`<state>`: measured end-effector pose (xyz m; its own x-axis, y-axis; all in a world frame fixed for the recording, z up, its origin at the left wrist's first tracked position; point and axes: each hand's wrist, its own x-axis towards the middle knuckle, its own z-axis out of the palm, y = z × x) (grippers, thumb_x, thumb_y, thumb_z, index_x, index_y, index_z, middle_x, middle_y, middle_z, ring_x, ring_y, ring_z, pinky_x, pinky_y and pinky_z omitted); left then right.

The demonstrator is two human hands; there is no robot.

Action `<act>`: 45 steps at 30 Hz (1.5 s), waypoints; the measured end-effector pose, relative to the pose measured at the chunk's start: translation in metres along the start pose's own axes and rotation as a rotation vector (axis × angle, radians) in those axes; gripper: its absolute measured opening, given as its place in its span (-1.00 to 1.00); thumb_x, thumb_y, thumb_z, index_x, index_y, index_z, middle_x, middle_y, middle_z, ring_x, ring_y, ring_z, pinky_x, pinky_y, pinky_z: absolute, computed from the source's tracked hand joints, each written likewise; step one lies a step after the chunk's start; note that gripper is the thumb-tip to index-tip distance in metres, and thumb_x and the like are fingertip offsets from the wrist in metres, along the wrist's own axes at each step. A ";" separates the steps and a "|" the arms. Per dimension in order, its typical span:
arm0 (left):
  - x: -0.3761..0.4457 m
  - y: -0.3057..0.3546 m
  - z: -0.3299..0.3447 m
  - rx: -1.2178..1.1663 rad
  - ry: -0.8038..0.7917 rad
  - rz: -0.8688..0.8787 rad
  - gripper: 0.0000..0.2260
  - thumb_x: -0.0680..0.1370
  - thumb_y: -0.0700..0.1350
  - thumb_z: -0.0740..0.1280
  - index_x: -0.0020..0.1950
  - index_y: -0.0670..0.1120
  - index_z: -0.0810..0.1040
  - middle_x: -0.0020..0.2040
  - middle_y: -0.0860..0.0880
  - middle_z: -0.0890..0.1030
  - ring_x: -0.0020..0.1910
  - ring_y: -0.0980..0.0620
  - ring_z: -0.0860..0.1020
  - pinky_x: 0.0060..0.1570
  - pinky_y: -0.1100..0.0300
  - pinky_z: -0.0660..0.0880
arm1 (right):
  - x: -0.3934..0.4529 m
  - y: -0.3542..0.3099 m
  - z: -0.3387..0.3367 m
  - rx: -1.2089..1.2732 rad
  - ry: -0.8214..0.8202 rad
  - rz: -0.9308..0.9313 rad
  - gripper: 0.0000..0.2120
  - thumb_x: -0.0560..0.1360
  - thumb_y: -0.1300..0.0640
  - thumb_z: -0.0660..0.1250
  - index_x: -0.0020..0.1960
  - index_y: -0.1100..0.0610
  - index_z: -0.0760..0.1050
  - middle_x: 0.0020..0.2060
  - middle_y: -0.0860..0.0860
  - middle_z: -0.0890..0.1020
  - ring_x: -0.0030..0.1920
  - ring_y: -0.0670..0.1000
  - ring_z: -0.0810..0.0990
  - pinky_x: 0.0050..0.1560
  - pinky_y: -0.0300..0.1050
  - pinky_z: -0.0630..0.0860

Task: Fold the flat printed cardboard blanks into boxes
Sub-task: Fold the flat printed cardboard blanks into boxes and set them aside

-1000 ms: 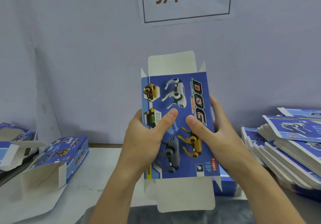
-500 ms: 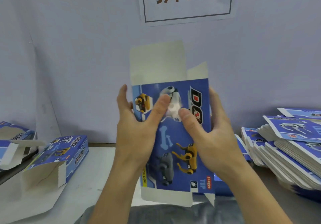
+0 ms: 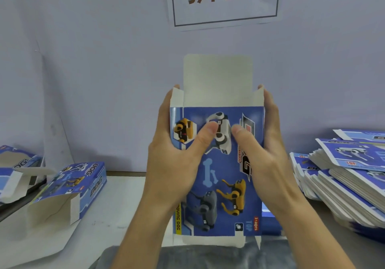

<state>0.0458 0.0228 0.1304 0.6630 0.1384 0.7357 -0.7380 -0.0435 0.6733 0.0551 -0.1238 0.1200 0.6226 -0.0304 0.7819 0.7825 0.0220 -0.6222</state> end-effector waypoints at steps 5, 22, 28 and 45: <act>-0.001 0.002 0.000 0.014 -0.045 0.011 -0.63 0.45 0.17 0.48 0.20 0.20 0.47 -0.11 0.05 0.71 -0.13 0.03 0.73 -0.25 0.14 0.66 | 0.001 -0.004 0.002 -0.017 0.038 0.053 -0.65 0.53 -0.11 0.29 0.30 -0.22 0.38 -0.11 -0.20 0.68 -0.13 -0.16 0.70 -0.23 -0.30 0.59; 0.000 0.003 -0.006 -0.068 0.136 -0.225 -0.84 0.58 -0.17 0.16 -0.01 0.09 0.44 -0.32 -0.01 0.47 -0.48 0.10 0.46 -0.57 0.29 0.35 | 0.005 -0.016 0.000 0.069 -0.006 0.334 -0.75 0.37 -0.04 0.18 0.04 -0.17 0.41 -0.41 0.02 0.48 -0.43 0.03 0.51 -0.47 -0.11 0.44; 0.002 0.009 -0.003 -0.086 0.113 -0.225 -0.60 0.44 -0.03 0.16 0.24 0.24 0.49 -0.09 -0.36 0.48 -0.26 -0.21 0.44 -0.36 -0.02 0.45 | 0.005 -0.019 0.000 0.114 -0.057 0.326 -0.58 0.40 0.00 0.15 0.21 -0.28 0.46 -0.32 0.27 0.39 -0.37 0.13 0.47 -0.43 -0.06 0.45; 0.002 0.004 -0.007 -0.165 0.331 -0.299 -0.73 0.48 0.21 0.12 0.03 0.18 0.52 0.06 -0.13 0.63 -0.11 -0.15 0.64 -0.34 0.06 0.54 | 0.012 -0.016 -0.012 0.223 -0.253 0.307 -0.39 0.54 0.27 0.33 0.46 -0.18 0.28 0.11 -0.08 0.68 0.03 0.03 0.71 -0.05 -0.06 0.65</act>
<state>0.0431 0.0297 0.1345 0.7936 0.4302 0.4302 -0.5486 0.2003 0.8117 0.0503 -0.1366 0.1387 0.7848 0.2561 0.5644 0.5257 0.2074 -0.8250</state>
